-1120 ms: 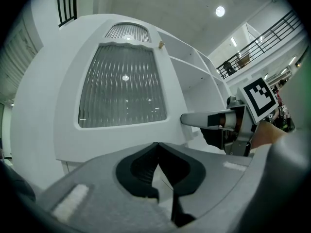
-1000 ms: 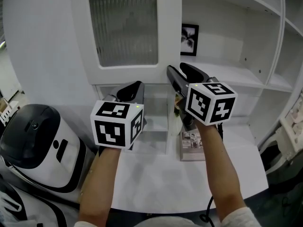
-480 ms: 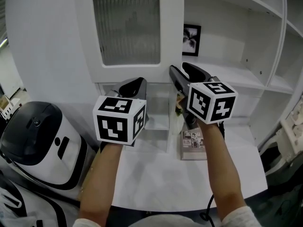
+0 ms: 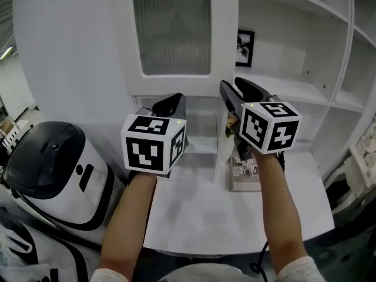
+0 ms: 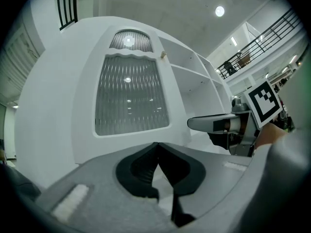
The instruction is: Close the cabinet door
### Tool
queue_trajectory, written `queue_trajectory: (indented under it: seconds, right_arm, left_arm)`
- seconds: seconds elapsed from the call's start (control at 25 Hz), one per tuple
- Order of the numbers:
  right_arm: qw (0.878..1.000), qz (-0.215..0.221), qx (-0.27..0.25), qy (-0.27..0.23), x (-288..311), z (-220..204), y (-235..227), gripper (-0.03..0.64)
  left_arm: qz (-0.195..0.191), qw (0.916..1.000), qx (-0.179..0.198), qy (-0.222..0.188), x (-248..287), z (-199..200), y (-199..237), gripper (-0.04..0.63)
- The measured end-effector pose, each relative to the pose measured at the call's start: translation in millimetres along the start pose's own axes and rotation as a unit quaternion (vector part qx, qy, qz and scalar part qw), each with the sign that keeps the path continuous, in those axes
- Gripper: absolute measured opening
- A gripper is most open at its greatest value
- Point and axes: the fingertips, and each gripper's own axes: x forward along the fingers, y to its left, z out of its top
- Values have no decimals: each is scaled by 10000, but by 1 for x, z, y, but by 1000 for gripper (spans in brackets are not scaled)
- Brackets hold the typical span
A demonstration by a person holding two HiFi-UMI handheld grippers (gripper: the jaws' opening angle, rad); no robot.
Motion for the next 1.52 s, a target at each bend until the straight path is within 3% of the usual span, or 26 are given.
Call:
queue_trajectory:
  seconds: [0.92,1.12,1.52]
  right_arm:
    - [9994,146,16,306,-52,-14,87,61]
    - [9995,145,30,285,-64,-14,92,8]
    - [9993,253,11,283,-74,-13,96,3]
  left_arm:
    - [149,9997,-108,127,-90,-11,18,-2]
    - [133,9998,-88,118,-97,-12,13,-2]
    - [114,9998,-88,110,-101,-11,2,-2]
